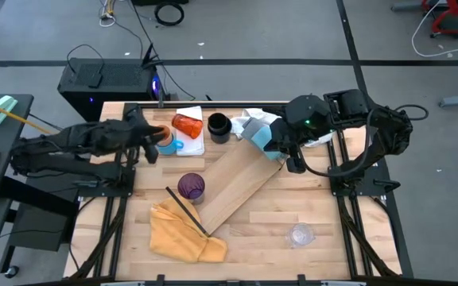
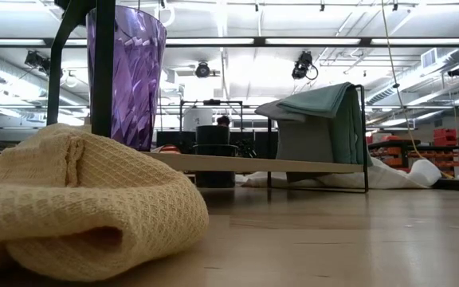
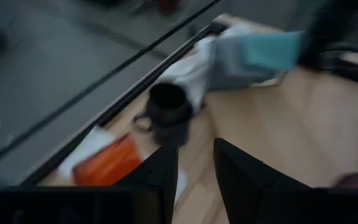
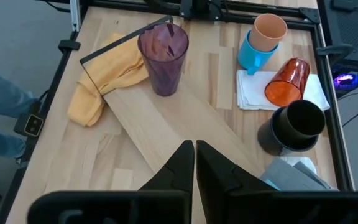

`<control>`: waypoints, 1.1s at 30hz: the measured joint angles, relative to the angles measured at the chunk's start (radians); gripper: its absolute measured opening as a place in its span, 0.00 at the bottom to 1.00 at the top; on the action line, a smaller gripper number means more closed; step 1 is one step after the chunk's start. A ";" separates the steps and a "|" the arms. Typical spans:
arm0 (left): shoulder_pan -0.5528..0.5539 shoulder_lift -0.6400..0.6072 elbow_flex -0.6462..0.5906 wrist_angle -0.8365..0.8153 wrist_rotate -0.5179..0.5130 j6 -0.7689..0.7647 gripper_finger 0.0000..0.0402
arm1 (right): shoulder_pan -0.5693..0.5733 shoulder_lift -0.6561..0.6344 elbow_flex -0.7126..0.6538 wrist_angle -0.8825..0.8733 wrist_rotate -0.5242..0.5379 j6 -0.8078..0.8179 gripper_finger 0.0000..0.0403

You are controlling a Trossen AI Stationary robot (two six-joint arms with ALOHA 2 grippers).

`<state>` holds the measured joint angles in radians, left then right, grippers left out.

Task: Stack small to large cups/mugs on shelf
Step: Put the orange cup on the shelf

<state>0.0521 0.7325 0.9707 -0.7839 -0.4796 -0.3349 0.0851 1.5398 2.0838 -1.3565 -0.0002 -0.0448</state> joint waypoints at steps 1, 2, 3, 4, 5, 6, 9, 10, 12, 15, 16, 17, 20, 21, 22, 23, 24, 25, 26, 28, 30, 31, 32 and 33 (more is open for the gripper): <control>0.020 0.005 0.000 -0.024 -0.003 -0.037 0.28 | 0.000 0.000 0.000 0.000 0.000 0.000 0.06; 0.040 0.012 0.000 -0.056 -0.001 -0.077 0.28 | 0.000 0.000 0.000 0.000 0.000 0.000 0.06; 0.060 0.017 0.000 -0.091 0.003 -0.112 0.28 | 0.000 0.000 0.000 0.000 0.000 0.000 0.06; 0.079 0.023 0.000 -0.129 0.013 -0.141 0.28 | 0.000 0.000 0.000 0.000 0.000 0.000 0.06; 0.099 0.031 0.000 -0.165 0.022 -0.171 0.28 | 0.000 0.000 0.000 0.000 0.000 -0.001 0.06; 0.116 0.039 0.000 -0.198 0.037 -0.195 0.28 | 0.000 0.000 0.000 0.000 0.000 -0.001 0.06; 0.163 0.064 0.000 -0.262 0.083 -0.228 0.29 | 0.000 0.000 0.000 0.000 0.000 -0.001 0.06; 0.176 0.073 0.000 -0.269 0.100 -0.223 0.30 | 0.000 0.000 0.000 0.000 0.000 -0.001 0.06; 0.199 0.095 0.000 -0.268 0.138 -0.187 0.31 | 0.000 0.000 0.000 0.001 0.000 -0.002 0.06; 0.235 0.141 0.000 -0.254 0.225 -0.045 0.32 | 0.000 0.000 0.000 0.001 0.000 -0.004 0.06; 0.248 0.159 0.000 -0.252 0.253 -0.002 0.33 | 0.000 0.000 0.000 0.001 0.000 -0.007 0.06; 0.261 0.180 0.000 -0.253 0.275 0.030 0.34 | 0.000 0.000 0.000 0.001 0.000 -0.009 0.06; 0.295 0.244 0.000 -0.254 0.294 0.094 0.37 | 0.000 0.000 0.000 0.001 0.000 -0.004 0.08; 0.308 0.265 0.000 -0.255 0.295 0.109 0.38 | 0.000 0.000 0.000 0.001 0.000 -0.001 0.09; 0.321 0.287 0.000 -0.254 0.297 0.115 0.39 | 0.000 0.000 0.000 0.001 0.000 0.004 0.10; 0.334 0.309 0.000 -0.254 0.298 0.119 0.40 | 0.000 0.000 0.000 0.001 0.000 0.009 0.11; 0.345 0.329 0.000 -0.254 0.299 0.126 0.41 | 0.000 0.000 0.000 0.001 0.000 0.016 0.13; 0.356 0.349 0.000 -0.255 0.301 0.137 0.42 | 0.000 0.000 0.000 0.001 0.000 0.022 0.14; 0.366 0.366 0.000 -0.258 0.304 0.149 0.43 | 0.000 0.000 0.000 0.001 0.000 0.025 0.15; 0.381 0.398 0.003 -0.271 0.312 0.170 0.45 | 0.000 0.000 0.000 0.001 0.000 0.026 0.17; 0.394 0.433 0.021 -0.293 0.313 0.194 0.47 | 0.000 0.000 0.000 0.001 0.000 0.027 0.19; 0.400 0.448 0.034 -0.304 0.313 0.208 0.47 | 0.000 0.000 0.000 0.001 0.000 0.027 0.19; 0.407 0.463 0.049 -0.316 0.311 0.217 0.48 | 0.000 0.000 0.000 0.001 0.000 0.027 0.20; 0.413 0.475 0.067 -0.324 0.305 0.226 0.48 | 0.000 0.000 0.000 0.002 0.000 0.027 0.20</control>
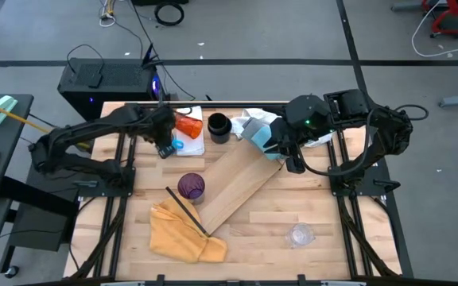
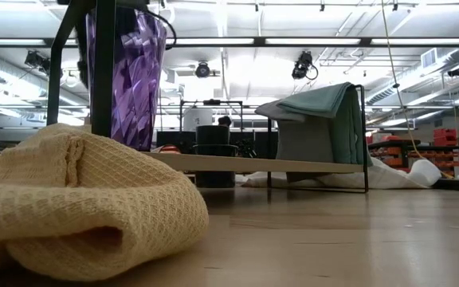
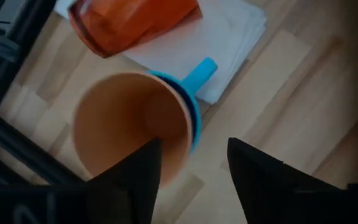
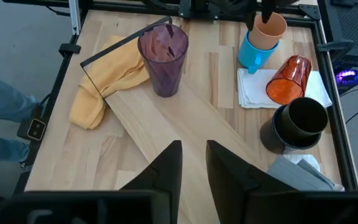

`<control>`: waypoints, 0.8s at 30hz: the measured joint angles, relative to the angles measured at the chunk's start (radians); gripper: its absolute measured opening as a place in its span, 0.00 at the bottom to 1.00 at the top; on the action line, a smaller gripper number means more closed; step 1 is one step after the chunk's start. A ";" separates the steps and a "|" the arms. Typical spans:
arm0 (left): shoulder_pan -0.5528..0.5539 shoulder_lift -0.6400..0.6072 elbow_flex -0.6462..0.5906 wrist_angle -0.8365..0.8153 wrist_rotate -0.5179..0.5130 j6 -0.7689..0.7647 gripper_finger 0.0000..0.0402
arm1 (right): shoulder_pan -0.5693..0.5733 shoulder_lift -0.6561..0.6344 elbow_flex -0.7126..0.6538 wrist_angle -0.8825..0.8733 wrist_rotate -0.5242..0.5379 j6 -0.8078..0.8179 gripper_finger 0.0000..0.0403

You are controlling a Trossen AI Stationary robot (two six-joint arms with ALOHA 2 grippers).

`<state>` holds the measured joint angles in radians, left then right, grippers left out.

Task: Stack small to large cups/mugs on shelf
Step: Put the orange cup on the shelf

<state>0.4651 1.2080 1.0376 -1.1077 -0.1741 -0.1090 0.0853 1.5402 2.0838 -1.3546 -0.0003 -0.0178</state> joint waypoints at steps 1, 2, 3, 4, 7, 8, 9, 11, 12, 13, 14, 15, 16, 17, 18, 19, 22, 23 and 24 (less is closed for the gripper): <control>0.005 0.011 0.021 0.001 -0.007 0.012 0.49 | 0.000 0.000 0.000 0.001 0.000 0.000 0.20; 0.010 0.021 0.040 0.000 -0.008 0.021 0.49 | 0.000 0.000 0.000 0.002 0.000 0.000 0.20; 0.013 0.029 0.061 -0.004 -0.010 0.029 0.49 | 0.000 0.000 0.000 0.002 0.000 0.000 0.20; 0.017 0.037 0.085 -0.008 -0.010 0.039 0.49 | 0.000 0.000 0.000 0.002 0.000 0.001 0.20; 0.017 0.058 0.151 -0.033 -0.012 0.044 0.48 | 0.000 0.000 0.000 0.002 0.005 0.019 0.20; 0.017 0.065 0.172 -0.046 -0.012 0.044 0.48 | 0.000 0.000 0.000 0.002 0.006 0.022 0.20; 0.017 0.070 0.187 -0.058 -0.012 0.049 0.48 | 0.000 0.000 0.000 0.002 0.007 0.023 0.20; 0.017 0.084 0.211 -0.087 -0.012 0.050 0.48 | 0.000 0.000 0.000 0.002 0.007 0.023 0.20; 0.017 0.094 0.219 -0.105 -0.012 0.046 0.48 | 0.000 0.000 0.000 0.002 0.007 0.023 0.20; 0.017 0.105 0.225 -0.124 -0.013 0.040 0.48 | 0.000 0.000 0.000 0.002 0.007 0.023 0.20; 0.017 0.116 0.226 -0.143 -0.012 0.029 0.48 | 0.000 0.000 0.000 0.002 0.007 0.023 0.20; 0.017 0.127 0.226 -0.166 -0.012 0.014 0.48 | 0.000 0.000 0.000 0.002 0.007 0.022 0.20; 0.017 0.141 0.226 -0.190 -0.012 0.008 0.49 | 0.000 0.000 0.000 0.002 0.007 0.022 0.20; 0.017 0.155 0.226 -0.207 -0.012 0.001 0.49 | 0.000 0.000 0.000 0.002 0.008 0.021 0.20; 0.017 0.170 0.226 -0.217 -0.012 -0.010 0.49 | 0.000 0.000 0.000 0.002 0.010 0.021 0.20; 0.017 0.184 0.226 -0.219 -0.012 -0.016 0.49 | 0.000 0.000 0.000 0.002 0.014 0.022 0.20; 0.017 0.211 0.226 -0.205 -0.012 -0.047 0.48 | 0.000 0.000 0.000 0.002 0.023 0.023 0.20; 0.017 0.218 0.226 -0.194 -0.012 -0.059 0.48 | 0.000 0.000 0.000 0.002 0.023 0.023 0.20; 0.017 0.223 0.226 -0.186 -0.012 -0.069 0.48 | 0.000 0.000 0.000 0.002 0.023 0.023 0.20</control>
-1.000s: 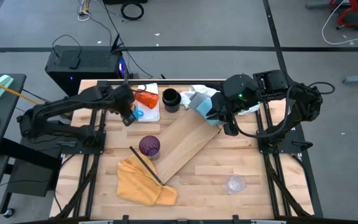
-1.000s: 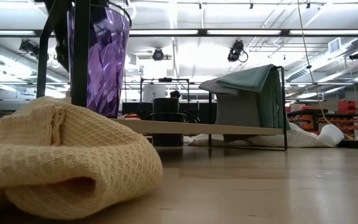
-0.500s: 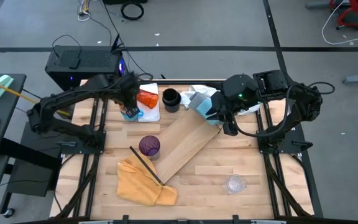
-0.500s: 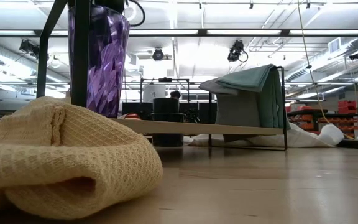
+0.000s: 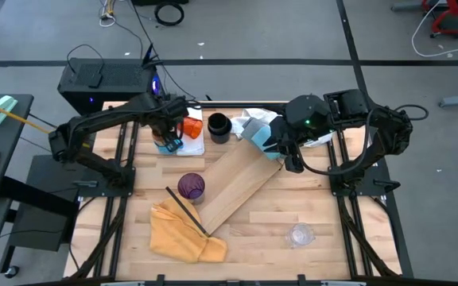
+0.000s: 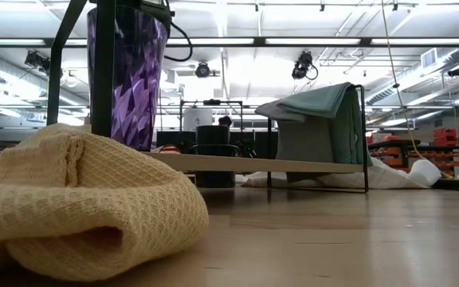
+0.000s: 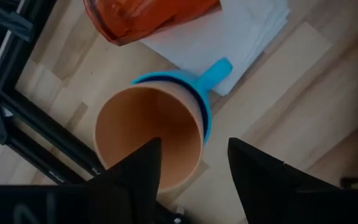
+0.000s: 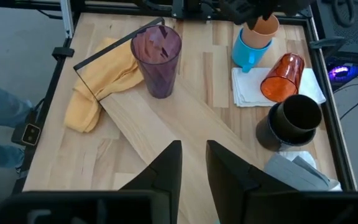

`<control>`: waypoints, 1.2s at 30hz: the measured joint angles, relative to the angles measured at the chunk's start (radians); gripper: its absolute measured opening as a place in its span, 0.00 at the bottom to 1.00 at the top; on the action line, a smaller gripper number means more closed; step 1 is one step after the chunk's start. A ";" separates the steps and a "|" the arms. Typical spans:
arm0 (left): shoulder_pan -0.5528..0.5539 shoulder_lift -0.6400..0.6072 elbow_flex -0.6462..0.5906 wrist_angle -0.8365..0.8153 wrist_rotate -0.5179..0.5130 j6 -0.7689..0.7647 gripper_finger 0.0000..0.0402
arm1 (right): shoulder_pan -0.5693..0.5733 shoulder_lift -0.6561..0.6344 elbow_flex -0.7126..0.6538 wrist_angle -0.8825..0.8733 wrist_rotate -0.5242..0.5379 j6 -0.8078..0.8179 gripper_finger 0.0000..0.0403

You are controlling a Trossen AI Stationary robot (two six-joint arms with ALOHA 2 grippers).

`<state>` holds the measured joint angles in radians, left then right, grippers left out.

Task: Stack small to large cups/mugs on shelf
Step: Put the orange cup on the shelf

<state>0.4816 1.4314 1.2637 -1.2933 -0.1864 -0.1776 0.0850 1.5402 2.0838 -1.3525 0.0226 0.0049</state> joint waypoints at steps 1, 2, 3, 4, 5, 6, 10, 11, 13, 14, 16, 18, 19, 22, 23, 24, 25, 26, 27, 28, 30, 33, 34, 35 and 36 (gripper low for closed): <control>0.000 0.006 0.000 0.006 0.000 -0.007 0.47 | 0.000 0.000 0.000 0.000 0.000 0.000 0.20; 0.000 0.011 0.000 0.012 0.000 -0.012 0.47 | 0.000 0.000 0.000 0.000 0.000 0.003 0.20; 0.000 0.017 0.000 0.013 0.000 -0.016 0.47 | 0.000 0.000 0.000 0.000 0.000 0.003 0.20; 0.000 0.025 0.000 0.012 0.000 -0.016 0.46 | 0.000 0.000 0.000 0.000 0.000 0.003 0.20; 0.000 0.031 0.000 0.012 -0.001 -0.016 0.46 | 0.000 0.000 0.000 0.000 0.000 0.003 0.20; 0.000 0.036 0.000 0.011 0.000 -0.016 0.46 | 0.000 0.000 0.000 0.000 0.000 0.003 0.20; 0.000 0.042 0.000 0.012 0.005 -0.017 0.46 | 0.000 0.000 0.000 0.000 0.000 0.003 0.20; 0.000 0.042 0.000 0.013 0.006 -0.018 0.46 | 0.000 0.000 0.000 0.000 0.000 0.003 0.20; 0.000 0.042 0.000 0.012 0.006 -0.018 0.45 | 0.000 0.000 0.000 0.000 0.000 0.003 0.20; 0.003 0.042 0.000 0.011 0.006 -0.020 0.45 | 0.000 0.000 0.000 0.000 0.000 0.003 0.20; 0.006 0.042 0.000 0.012 0.007 -0.022 0.44 | 0.000 0.000 0.000 0.000 0.000 0.003 0.20; 0.006 0.046 0.000 0.016 0.007 -0.021 0.44 | 0.000 0.000 0.000 0.000 0.000 0.003 0.20; 0.006 0.050 0.000 0.019 0.007 -0.022 0.43 | 0.000 0.000 0.000 0.000 0.000 0.003 0.19; 0.009 0.062 -0.001 0.014 0.012 -0.021 0.43 | 0.000 0.000 0.000 0.000 0.000 0.002 0.19; 0.010 0.068 -0.001 0.014 0.022 -0.021 0.43 | 0.000 0.000 0.000 0.000 0.000 0.002 0.19; 0.010 0.078 -0.001 0.014 0.031 -0.021 0.43 | 0.000 0.000 0.000 0.000 0.000 0.002 0.19; 0.010 0.086 -0.001 0.014 0.038 -0.021 0.43 | 0.000 0.000 0.000 0.000 0.000 0.003 0.19; 0.010 0.093 -0.002 0.013 0.041 -0.022 0.43 | 0.000 0.000 0.000 0.000 0.000 0.003 0.19; 0.009 0.095 -0.001 0.013 0.042 -0.023 0.43 | 0.000 0.000 0.000 0.000 0.000 0.003 0.19; 0.009 0.098 -0.001 0.013 0.042 -0.024 0.43 | 0.000 0.000 0.000 0.000 0.000 0.003 0.19; 0.009 0.108 -0.001 0.018 0.045 -0.024 0.43 | 0.000 0.000 0.000 0.000 0.000 0.003 0.19; 0.009 0.112 -0.001 0.020 0.052 -0.021 0.42 | 0.000 0.000 0.000 0.000 0.000 0.003 0.19; 0.009 0.114 -0.001 0.021 0.057 -0.021 0.42 | 0.000 0.000 0.000 0.000 0.000 0.003 0.19; 0.009 0.116 -0.001 0.022 0.059 -0.021 0.42 | 0.000 0.000 0.000 0.000 0.000 0.003 0.19; 0.009 0.115 -0.001 0.023 0.061 -0.020 0.42 | 0.000 0.000 0.000 0.000 0.000 0.003 0.19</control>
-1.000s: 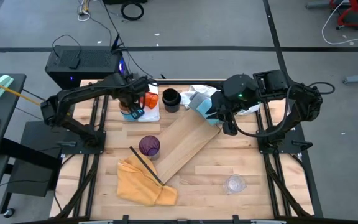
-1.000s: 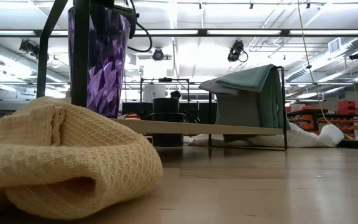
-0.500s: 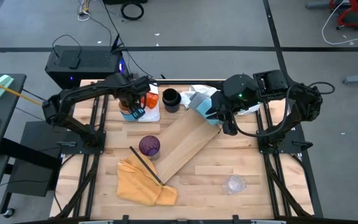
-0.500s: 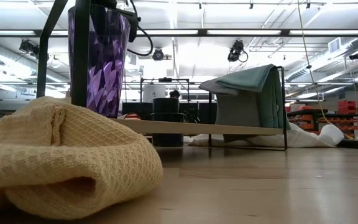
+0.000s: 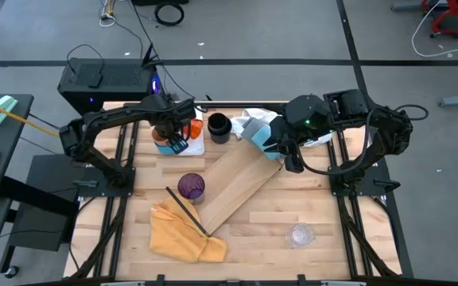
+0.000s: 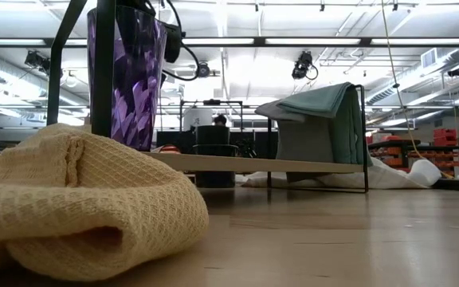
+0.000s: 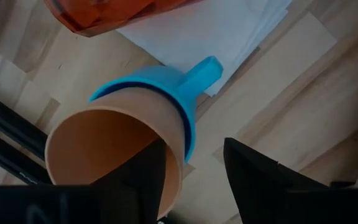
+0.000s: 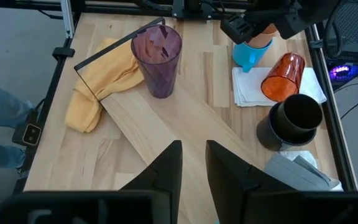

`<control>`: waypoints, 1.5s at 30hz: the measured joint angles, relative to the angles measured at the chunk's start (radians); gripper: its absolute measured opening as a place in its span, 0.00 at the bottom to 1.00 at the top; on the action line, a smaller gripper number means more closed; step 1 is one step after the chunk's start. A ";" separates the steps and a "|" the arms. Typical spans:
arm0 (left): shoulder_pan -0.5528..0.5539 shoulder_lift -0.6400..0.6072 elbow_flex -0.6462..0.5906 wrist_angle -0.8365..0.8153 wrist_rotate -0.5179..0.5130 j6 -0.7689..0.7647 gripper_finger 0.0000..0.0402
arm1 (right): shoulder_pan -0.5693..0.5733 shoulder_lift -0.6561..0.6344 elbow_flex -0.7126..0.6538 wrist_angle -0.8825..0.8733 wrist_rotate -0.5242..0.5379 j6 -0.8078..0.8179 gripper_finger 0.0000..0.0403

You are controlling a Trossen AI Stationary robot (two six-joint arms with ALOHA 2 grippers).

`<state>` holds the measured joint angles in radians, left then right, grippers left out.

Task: Stack small to large cups/mugs on shelf
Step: Put the orange cup on the shelf

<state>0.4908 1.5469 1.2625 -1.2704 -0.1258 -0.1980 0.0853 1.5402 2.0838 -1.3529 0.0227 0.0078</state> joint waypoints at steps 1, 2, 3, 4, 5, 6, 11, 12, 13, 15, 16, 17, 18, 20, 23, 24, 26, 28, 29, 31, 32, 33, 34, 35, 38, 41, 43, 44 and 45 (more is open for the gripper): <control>0.000 -0.001 0.000 0.000 0.000 0.000 0.42 | 0.000 0.000 0.000 0.000 0.000 0.000 0.19; 0.000 -0.001 0.000 0.000 0.000 0.000 0.42 | 0.000 0.000 0.000 0.000 0.000 0.000 0.19; 0.000 0.000 0.000 0.000 0.000 0.000 0.42 | 0.000 0.000 0.000 0.000 0.000 0.000 0.19; 0.000 0.000 0.000 -0.001 0.000 0.000 0.42 | 0.000 0.000 0.000 0.000 0.000 0.000 0.19; 0.000 -0.001 0.000 -0.001 0.000 0.000 0.42 | 0.000 0.000 0.000 0.000 0.000 -0.001 0.19; 0.000 -0.001 0.000 -0.001 0.000 0.000 0.42 | 0.000 0.000 0.000 0.000 0.000 -0.001 0.19; 0.000 -0.001 0.000 0.009 0.000 0.000 0.40 | 0.000 0.000 0.000 0.000 0.000 -0.001 0.19; 0.000 -0.001 0.000 0.010 0.000 0.001 0.40 | 0.000 0.000 0.000 0.000 0.000 -0.002 0.19; 0.000 -0.001 0.000 0.011 0.000 0.001 0.39 | 0.000 0.000 0.000 0.000 0.000 -0.003 0.19; 0.000 -0.001 0.000 0.010 0.000 0.001 0.38 | 0.000 0.000 0.000 0.000 0.000 -0.003 0.19; 0.000 -0.001 0.000 0.010 0.000 0.002 0.38 | 0.000 0.000 0.000 0.000 0.000 -0.003 0.19; 0.000 -0.001 0.000 0.011 0.000 0.002 0.37 | 0.000 0.000 0.000 0.000 0.000 -0.003 0.19; 0.000 -0.001 0.000 0.010 0.000 0.002 0.37 | 0.000 0.000 0.000 0.000 0.000 -0.003 0.19; 0.000 -0.001 0.000 0.010 0.000 0.003 0.36 | 0.000 0.000 0.000 0.000 0.000 -0.003 0.19; 0.000 -0.001 0.000 0.010 0.000 0.003 0.35 | 0.000 0.000 0.000 0.000 0.000 -0.003 0.19; 0.000 -0.001 0.000 0.011 0.000 0.003 0.34 | 0.000 0.000 0.000 0.000 0.000 -0.003 0.19; 0.000 -0.001 0.000 0.015 -0.004 0.003 0.33 | 0.000 0.000 0.000 0.000 0.000 -0.003 0.19; 0.000 -0.001 0.000 0.019 -0.004 0.003 0.32 | 0.000 0.000 0.000 0.000 0.000 -0.003 0.19; 0.000 -0.001 0.000 0.020 -0.004 0.003 0.31 | 0.000 0.000 0.000 0.000 0.000 -0.003 0.19; 0.000 -0.001 0.000 0.021 -0.004 0.003 0.30 | 0.000 0.000 0.000 0.000 0.000 -0.003 0.19; 0.000 -0.001 0.000 0.021 -0.004 0.003 0.30 | 0.000 0.000 0.000 0.000 0.000 -0.003 0.19; 0.001 -0.001 0.000 0.020 -0.004 0.003 0.30 | 0.000 0.000 0.000 0.000 0.000 -0.003 0.19; 0.001 -0.001 0.000 0.018 -0.004 0.003 0.30 | 0.000 0.000 0.000 0.000 0.000 -0.005 0.19; 0.001 -0.001 0.000 0.015 -0.005 0.003 0.30 | 0.000 0.000 0.000 0.000 0.000 -0.007 0.19; 0.001 -0.001 0.000 0.015 -0.007 0.003 0.30 | 0.000 0.000 0.000 0.000 0.000 -0.008 0.19; 0.001 -0.001 0.000 0.014 -0.009 0.003 0.33 | 0.000 0.000 0.000 0.000 0.000 -0.011 0.19; 0.002 -0.001 0.000 0.014 -0.009 0.003 0.34 | 0.000 0.000 0.000 0.000 0.000 -0.011 0.19; 0.003 -0.001 0.000 0.014 -0.009 0.003 0.35 | 0.000 0.000 0.000 0.000 0.000 -0.011 0.19; 0.006 -0.001 0.000 0.014 -0.009 0.002 0.37 | 0.000 0.000 0.000 0.000 0.000 -0.011 0.19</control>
<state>0.4965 1.5456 1.2625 -1.2564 -0.1349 -0.1955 0.0853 1.5402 2.0838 -1.3529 0.0223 -0.0029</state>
